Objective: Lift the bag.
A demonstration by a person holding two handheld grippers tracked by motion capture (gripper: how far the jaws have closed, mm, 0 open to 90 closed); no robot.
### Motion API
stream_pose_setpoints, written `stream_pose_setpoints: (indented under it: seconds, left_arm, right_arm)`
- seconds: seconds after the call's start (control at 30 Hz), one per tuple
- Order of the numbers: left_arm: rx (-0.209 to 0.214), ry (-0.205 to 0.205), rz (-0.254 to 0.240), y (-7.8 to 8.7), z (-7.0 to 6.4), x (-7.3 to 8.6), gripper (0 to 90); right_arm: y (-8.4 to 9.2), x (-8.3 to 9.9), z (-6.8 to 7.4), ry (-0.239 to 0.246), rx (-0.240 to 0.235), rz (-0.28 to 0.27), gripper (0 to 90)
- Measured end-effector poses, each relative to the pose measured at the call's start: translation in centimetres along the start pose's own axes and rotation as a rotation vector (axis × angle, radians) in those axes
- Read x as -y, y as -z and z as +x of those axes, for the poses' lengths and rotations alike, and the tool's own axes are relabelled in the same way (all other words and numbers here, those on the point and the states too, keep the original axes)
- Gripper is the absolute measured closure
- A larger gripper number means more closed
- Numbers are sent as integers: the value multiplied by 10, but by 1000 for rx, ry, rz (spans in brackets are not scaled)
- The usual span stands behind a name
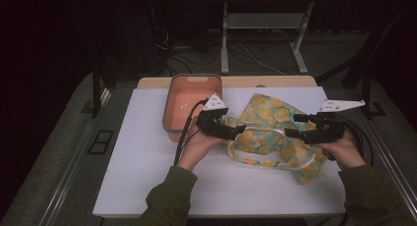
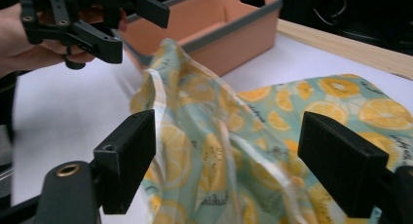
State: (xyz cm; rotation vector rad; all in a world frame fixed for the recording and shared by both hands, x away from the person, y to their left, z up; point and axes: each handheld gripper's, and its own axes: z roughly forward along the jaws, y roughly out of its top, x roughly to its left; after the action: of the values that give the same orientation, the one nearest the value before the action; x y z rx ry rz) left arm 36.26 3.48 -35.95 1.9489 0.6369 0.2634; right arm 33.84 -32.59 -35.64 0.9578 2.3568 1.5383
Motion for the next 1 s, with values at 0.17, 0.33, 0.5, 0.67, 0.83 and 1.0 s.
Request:
stream_pose_setpoints:
  seconds: [0.17, 0.33, 0.5, 0.67, 0.83, 1.0]
  left_arm:
    - [7, -11, 7, 31, -3, 14, 43]
    - [-2, -18, 16, 59, -6, 34, 19]
    - [-12, -2, 27, 81, -6, 60, 7]
    - [-25, 12, 38, 98, -5, 86, 0]
    - [-46, 25, 65, 109, -1, 108, 0]
    - [-43, 39, 60, 117, -1, 121, 0]
  right_arm:
    - [4, 9, 12, 21, -8, 12, 176]
    - [8, 22, 18, 17, 3, 8, 134]
    - [12, 35, 22, 11, 7, 2, 121]
    - [18, 46, 27, 17, 5, 1, 120]
    - [21, 58, 30, 19, 3, 3, 120]
    - [22, 71, 34, 25, 6, 17, 120]
